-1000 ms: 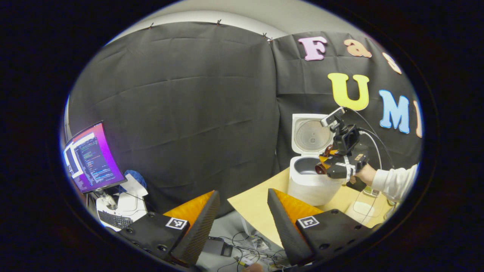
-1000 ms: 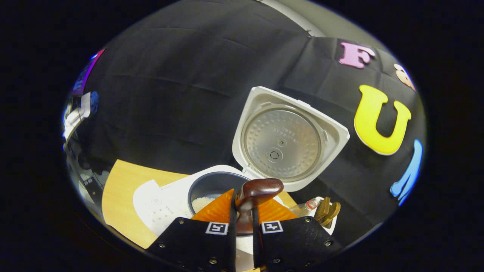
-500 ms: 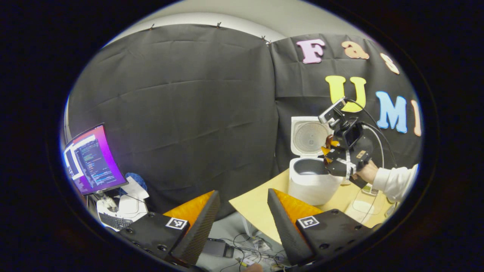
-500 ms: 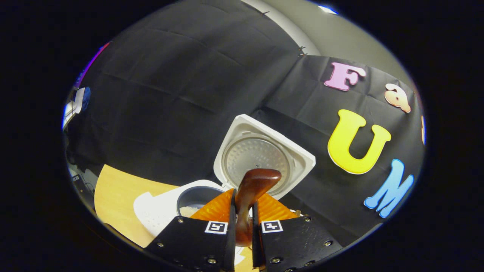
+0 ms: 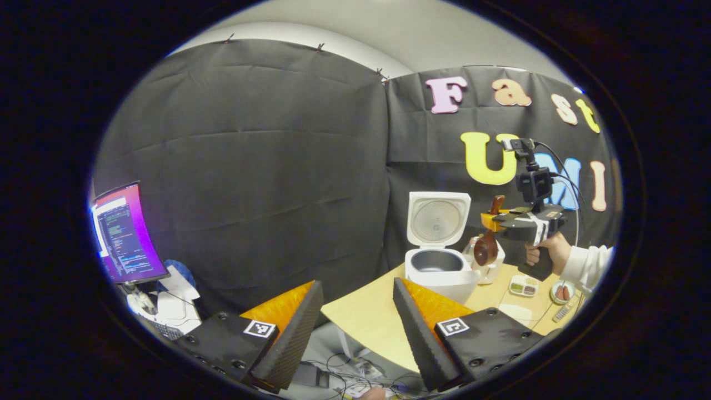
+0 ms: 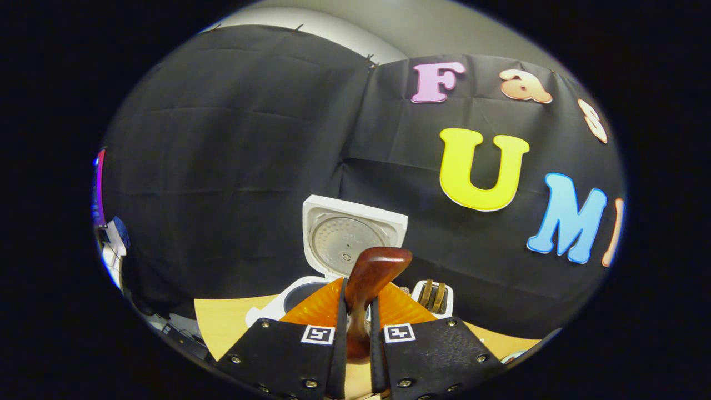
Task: Close the left gripper, press the button to open the rice cooker; take a wooden spoon from the chopstick holder with the right hand, scoop a spoonful of rice and pour it into the rice cooker, then put the wooden spoon back into the chopstick holder.
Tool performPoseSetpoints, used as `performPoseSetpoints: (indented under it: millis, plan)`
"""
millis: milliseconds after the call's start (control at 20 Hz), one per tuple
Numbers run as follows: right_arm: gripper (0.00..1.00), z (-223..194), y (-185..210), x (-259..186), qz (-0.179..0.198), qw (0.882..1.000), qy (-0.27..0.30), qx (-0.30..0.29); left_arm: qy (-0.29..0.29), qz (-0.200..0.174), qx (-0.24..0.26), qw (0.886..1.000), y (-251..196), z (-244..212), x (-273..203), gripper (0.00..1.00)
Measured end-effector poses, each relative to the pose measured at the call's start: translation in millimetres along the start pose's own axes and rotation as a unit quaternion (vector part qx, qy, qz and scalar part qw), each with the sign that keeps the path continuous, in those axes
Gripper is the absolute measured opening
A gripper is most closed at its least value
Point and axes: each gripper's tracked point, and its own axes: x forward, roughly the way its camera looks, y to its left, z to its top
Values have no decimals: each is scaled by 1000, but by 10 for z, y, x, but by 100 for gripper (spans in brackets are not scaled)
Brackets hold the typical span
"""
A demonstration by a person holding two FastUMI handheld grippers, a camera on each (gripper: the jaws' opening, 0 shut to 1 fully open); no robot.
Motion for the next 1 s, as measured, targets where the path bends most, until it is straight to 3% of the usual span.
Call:
performPoseSetpoints:
  millis: [150, 450, 700, 1000]
  plan:
    - [18, -7, -164, -396, -25, 999, 2, 38, -16, -46, -12, 999, -117, 44, 56, 90]
    - [18, -260, -593, -1375, -109, 991, 31, 76, -34, -138, -36, 989, -451, 71, 152, 91]
    - [18, -527, -1072, -2102, -168, 981, 46, 85, -45, -168, -48, 984, -679, 190, 192, 89]
    - [18, -836, -1764, -2938, -217, 966, 38, 138, -57, -192, -11, 980, -1266, 323, -123, 87]
